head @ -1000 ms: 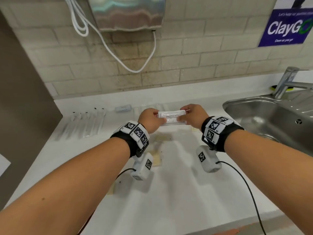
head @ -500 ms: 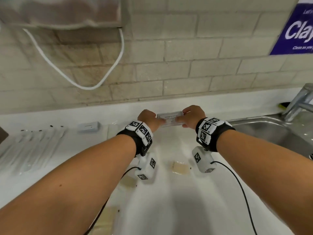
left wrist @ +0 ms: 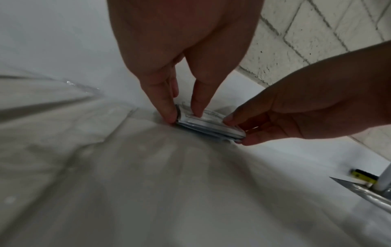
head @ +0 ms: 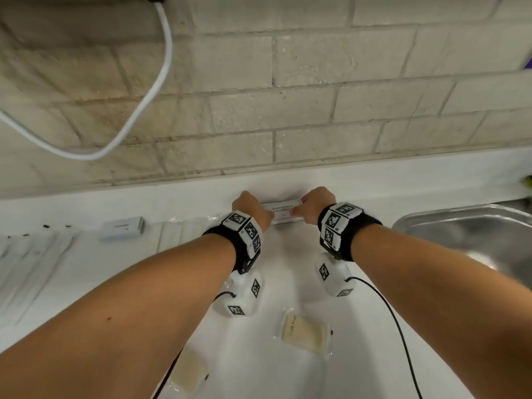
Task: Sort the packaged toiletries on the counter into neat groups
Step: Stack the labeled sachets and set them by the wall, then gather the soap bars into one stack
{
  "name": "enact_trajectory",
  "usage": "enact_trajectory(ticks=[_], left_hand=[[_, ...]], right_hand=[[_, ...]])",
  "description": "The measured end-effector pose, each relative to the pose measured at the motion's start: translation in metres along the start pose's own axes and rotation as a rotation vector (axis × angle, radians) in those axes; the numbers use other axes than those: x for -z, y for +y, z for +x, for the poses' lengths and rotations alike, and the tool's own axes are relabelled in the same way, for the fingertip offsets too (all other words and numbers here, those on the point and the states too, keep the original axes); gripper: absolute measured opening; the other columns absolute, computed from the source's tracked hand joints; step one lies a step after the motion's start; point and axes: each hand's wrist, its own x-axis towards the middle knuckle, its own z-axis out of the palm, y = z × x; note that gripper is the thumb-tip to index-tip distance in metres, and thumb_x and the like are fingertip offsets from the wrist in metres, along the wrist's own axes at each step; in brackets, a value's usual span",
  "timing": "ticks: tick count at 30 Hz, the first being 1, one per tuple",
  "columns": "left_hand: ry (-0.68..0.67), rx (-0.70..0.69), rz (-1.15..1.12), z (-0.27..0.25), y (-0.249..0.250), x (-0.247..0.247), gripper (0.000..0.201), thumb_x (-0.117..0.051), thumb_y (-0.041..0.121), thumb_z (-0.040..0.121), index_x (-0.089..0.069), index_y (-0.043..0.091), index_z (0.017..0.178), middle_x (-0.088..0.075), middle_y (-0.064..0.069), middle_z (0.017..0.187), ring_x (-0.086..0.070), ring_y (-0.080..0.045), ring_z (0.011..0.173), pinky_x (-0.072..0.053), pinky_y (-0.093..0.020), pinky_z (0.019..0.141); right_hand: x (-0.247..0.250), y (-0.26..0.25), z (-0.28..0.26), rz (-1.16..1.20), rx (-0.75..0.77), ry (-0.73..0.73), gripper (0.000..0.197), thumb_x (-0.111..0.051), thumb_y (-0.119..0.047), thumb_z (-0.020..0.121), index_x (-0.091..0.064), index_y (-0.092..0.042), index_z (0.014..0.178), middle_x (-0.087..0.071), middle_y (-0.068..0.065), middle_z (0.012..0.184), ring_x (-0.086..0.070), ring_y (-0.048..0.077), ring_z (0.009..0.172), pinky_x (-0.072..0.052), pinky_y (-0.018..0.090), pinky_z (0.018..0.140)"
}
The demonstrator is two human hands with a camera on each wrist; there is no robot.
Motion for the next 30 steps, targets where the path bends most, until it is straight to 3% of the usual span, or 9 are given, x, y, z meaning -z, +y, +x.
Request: enact_trajectory(ticks=[2,5,8,10,14,18,24,26,30], left_hand=[[0.017,-0.016,0.025,0.002,0.000,-0.001,0.035,-0.074,0.022,0.076,-0.057,0.002,0.099,-0.067,-0.018,0.103,-0.066,-0.028,0.087,-0.027,-0.021,0.039],[0.005,-0.046,0.027,0.005,-0.001,-0.001,0.029,-0.072,0.023,0.077,-0.050,0.007,0.086,-0.066,-0.020,0.096,-0.059,-0.023,0.071,-0.028,-0.022,0.042],[-0.014,-0.057,-0.014,0.001,-0.003,0.002,0.035,-0.072,0.025,0.078,-0.053,0.006,0.101,-0.059,-0.010,0.098,-0.050,-0.018,0.078,-0.038,-0.023,0.059],[-0.049,-0.074,-0.025,-0.004,-0.003,0.004,0.054,-0.077,0.029,0.073,-0.048,0.007,0.112,-0.053,-0.005,0.099,-0.051,-0.019,0.084,-0.039,-0.025,0.067],[-0.103,-0.113,0.056,-0.010,0.000,0.006,0.070,-0.087,0.023,0.062,-0.044,0.007,0.115,-0.054,-0.006,0.104,-0.054,-0.022,0.089,-0.045,-0.028,0.071],[-0.051,-0.120,0.092,-0.008,0.002,0.005,0.056,-0.079,0.009,0.071,-0.045,0.004,0.115,-0.058,-0.014,0.114,-0.060,-0.029,0.100,-0.049,-0.031,0.078],[-0.050,-0.124,0.098,-0.004,0.000,0.004,0.057,-0.080,0.010,0.071,-0.044,0.004,0.114,-0.059,-0.014,0.112,-0.061,-0.028,0.098,-0.049,-0.031,0.077],[-0.061,-0.126,0.097,-0.006,0.000,0.005,0.057,-0.081,0.011,0.070,-0.043,0.006,0.112,-0.058,-0.013,0.112,-0.060,-0.026,0.095,-0.049,-0.030,0.077],[-0.101,-0.121,0.093,-0.016,-0.001,0.015,0.065,-0.082,0.013,0.069,-0.041,0.007,0.120,-0.058,-0.013,0.116,-0.060,-0.028,0.103,-0.049,-0.032,0.081]], right_hand=[[-0.004,0.000,0.005,0.005,0.001,-0.001,0.035,-0.075,-0.027,0.077,-0.072,-0.002,0.101,-0.068,0.012,0.087,-0.056,0.020,0.072,-0.041,0.021,0.050],[-0.008,0.003,0.010,0.053,-0.017,0.011,0.021,-0.073,-0.025,0.077,-0.069,-0.005,0.081,-0.060,0.007,0.072,-0.053,0.018,0.061,-0.040,0.021,0.049],[-0.007,0.005,0.008,0.088,-0.021,-0.003,0.027,-0.069,-0.027,0.078,-0.053,-0.010,0.065,-0.048,0.002,0.060,-0.044,0.014,0.050,-0.033,0.021,0.044],[-0.005,0.005,0.004,0.042,0.001,-0.042,0.020,-0.074,-0.023,0.074,-0.063,-0.007,0.079,-0.055,0.002,0.068,-0.052,0.016,0.059,-0.035,0.020,0.046],[-0.005,0.003,-0.001,-0.059,0.039,-0.044,0.041,-0.079,-0.009,0.070,-0.066,0.001,0.107,-0.067,0.011,0.099,-0.064,0.026,0.089,-0.049,0.023,0.062],[-0.011,0.001,0.002,-0.068,0.044,0.002,0.032,-0.075,-0.011,0.073,-0.069,0.000,0.102,-0.070,0.014,0.102,-0.060,0.023,0.077,-0.043,0.019,0.049],[-0.011,0.002,0.003,-0.079,0.035,0.012,0.033,-0.076,-0.013,0.072,-0.069,-0.001,0.101,-0.066,0.011,0.091,-0.059,0.023,0.075,-0.040,0.019,0.045],[-0.010,0.001,0.000,-0.083,0.034,0.001,0.036,-0.077,-0.013,0.072,-0.068,0.000,0.104,-0.067,0.010,0.094,-0.061,0.024,0.079,-0.047,0.021,0.052],[0.000,0.001,-0.020,-0.087,0.017,-0.026,0.054,-0.077,-0.013,0.076,-0.056,0.001,0.124,-0.062,0.014,0.123,-0.061,0.029,0.112,-0.049,0.029,0.082]])
